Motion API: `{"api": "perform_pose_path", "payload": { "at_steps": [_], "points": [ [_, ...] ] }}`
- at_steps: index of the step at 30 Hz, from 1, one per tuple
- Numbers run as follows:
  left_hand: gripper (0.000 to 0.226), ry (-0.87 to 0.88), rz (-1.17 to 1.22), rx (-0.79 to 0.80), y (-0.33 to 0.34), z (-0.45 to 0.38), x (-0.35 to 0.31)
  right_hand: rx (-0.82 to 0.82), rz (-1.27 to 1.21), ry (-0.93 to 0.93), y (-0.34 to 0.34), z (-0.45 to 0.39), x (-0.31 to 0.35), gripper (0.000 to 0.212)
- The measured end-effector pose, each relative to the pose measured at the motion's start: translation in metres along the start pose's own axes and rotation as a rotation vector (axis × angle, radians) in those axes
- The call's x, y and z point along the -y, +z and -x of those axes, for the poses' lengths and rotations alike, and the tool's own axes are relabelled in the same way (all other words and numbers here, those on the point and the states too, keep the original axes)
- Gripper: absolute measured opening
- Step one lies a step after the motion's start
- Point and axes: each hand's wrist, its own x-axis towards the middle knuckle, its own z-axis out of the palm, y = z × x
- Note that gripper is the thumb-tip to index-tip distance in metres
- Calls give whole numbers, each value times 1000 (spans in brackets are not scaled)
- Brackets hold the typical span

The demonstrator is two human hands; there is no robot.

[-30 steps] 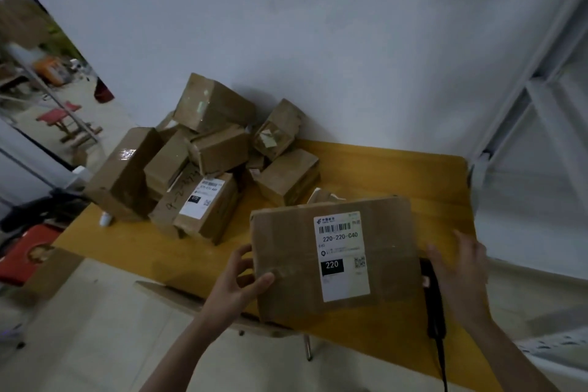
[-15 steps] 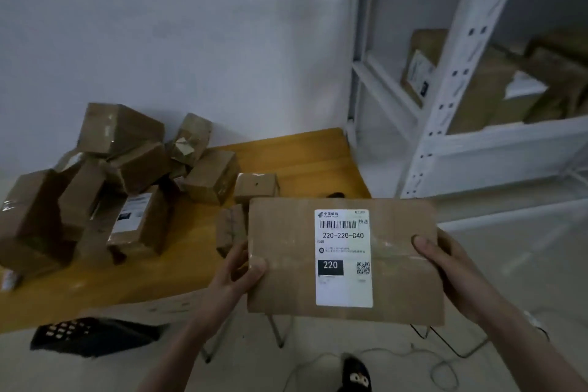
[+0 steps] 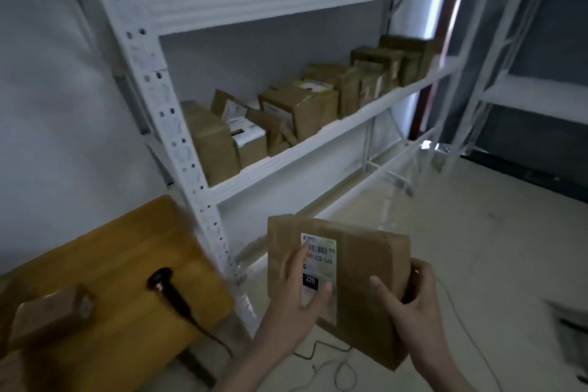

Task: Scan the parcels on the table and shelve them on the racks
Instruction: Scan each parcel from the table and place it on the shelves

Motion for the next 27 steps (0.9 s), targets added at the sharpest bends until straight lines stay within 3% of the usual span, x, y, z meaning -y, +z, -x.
{"api": "perform_pose_path", "payload": {
  "at_steps": [7, 13, 17, 23, 27],
  "points": [
    [107, 53, 3, 258, 150, -90, -94, -89, -88, -29, -128, -86, 10, 53],
    [108, 164, 6, 362, 222, -149, -139, -47, -171, -30, -215, -134, 25, 57],
    [115, 197, 68, 449, 249, -190, -162, 2, -180, -54, -250, -169, 34, 78],
    [113, 313, -26, 409, 277, -275, -194, 73, -173, 10, -290, -254, 39, 101],
    [104, 498, -266, 296, 291, -347, -215, 91, -126, -24, -307, -332, 51, 86]
  ]
}}
